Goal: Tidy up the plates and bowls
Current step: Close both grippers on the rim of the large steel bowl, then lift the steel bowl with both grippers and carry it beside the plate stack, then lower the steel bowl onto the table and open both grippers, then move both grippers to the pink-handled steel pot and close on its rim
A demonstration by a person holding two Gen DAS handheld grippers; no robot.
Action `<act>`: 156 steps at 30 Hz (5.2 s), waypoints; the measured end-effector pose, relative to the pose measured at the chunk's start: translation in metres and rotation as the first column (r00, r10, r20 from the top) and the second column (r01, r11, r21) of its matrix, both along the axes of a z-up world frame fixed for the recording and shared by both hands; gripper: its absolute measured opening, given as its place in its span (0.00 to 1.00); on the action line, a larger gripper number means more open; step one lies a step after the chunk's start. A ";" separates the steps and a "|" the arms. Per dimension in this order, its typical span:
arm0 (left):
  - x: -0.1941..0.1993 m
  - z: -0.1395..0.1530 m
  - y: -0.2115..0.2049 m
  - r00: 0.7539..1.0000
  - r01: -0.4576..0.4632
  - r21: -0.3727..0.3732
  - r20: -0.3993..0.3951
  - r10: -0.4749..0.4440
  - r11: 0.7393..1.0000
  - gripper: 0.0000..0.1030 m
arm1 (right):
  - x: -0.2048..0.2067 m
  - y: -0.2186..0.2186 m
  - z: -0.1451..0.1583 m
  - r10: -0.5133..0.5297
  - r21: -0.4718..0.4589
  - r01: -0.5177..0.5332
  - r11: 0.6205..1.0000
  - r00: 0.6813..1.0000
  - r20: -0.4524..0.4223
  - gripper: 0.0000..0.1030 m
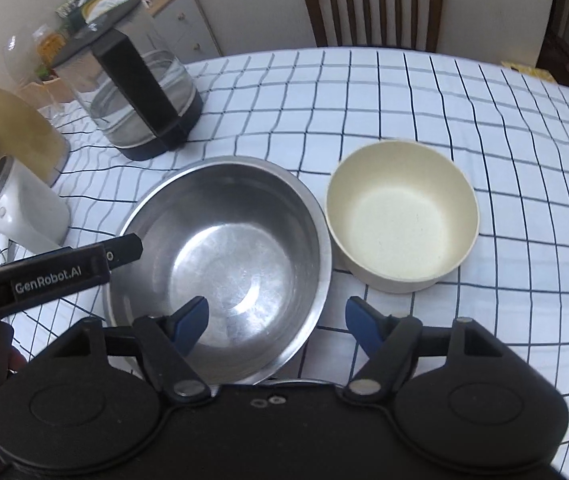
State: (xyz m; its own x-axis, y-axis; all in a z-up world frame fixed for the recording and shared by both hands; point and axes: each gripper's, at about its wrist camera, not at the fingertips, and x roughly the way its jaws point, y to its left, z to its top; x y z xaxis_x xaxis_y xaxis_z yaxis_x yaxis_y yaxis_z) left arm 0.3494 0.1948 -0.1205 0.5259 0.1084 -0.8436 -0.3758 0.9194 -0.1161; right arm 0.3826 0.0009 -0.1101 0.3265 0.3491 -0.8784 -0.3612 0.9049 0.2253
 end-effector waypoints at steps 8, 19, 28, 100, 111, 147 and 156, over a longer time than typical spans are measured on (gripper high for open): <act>0.011 -0.023 0.009 0.998 -0.021 -0.029 -0.064 0.019 0.999 0.54 | 0.012 -0.004 -0.013 -0.030 0.000 0.030 1.000 0.998 -0.055 0.53; 0.012 -0.032 0.014 0.995 -0.045 -0.022 -0.094 0.043 0.999 0.19 | 0.020 0.002 -0.021 -0.044 -0.033 0.042 0.999 0.997 -0.068 0.19; 0.002 -0.009 0.015 0.997 -0.042 0.019 -0.060 0.043 0.999 0.17 | 0.013 0.005 -0.012 -0.024 -0.026 0.024 0.999 0.999 -0.023 0.14; -0.284 -0.028 -0.109 0.967 0.220 0.012 -0.134 -0.217 0.975 0.18 | -0.284 -0.110 -0.022 -0.056 -0.062 0.054 0.997 0.998 -0.037 0.14; -0.281 -0.022 -0.102 0.964 0.234 -0.006 -0.130 -0.233 0.972 0.18 | -0.280 -0.112 -0.019 -0.044 -0.053 0.040 0.998 0.997 -0.061 0.19; -0.164 0.069 -0.124 0.934 0.302 0.159 0.149 -0.325 0.940 0.72 | -0.175 -0.119 0.061 -0.114 0.061 0.103 0.993 0.969 0.220 0.69; -0.113 0.042 -0.116 0.949 0.293 0.113 0.088 -0.303 0.949 0.75 | -0.144 -0.107 0.044 -0.108 0.020 0.107 0.994 0.967 0.229 0.92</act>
State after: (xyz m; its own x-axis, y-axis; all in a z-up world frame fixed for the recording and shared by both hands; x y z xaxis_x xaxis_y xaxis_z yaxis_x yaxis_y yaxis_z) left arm 0.2363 0.0788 -0.0789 0.6298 0.0124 -0.7766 -0.0736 0.9963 -0.0439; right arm 0.2381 -0.1058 -0.0664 0.5550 0.3069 -0.7732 -0.3047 0.9399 0.1543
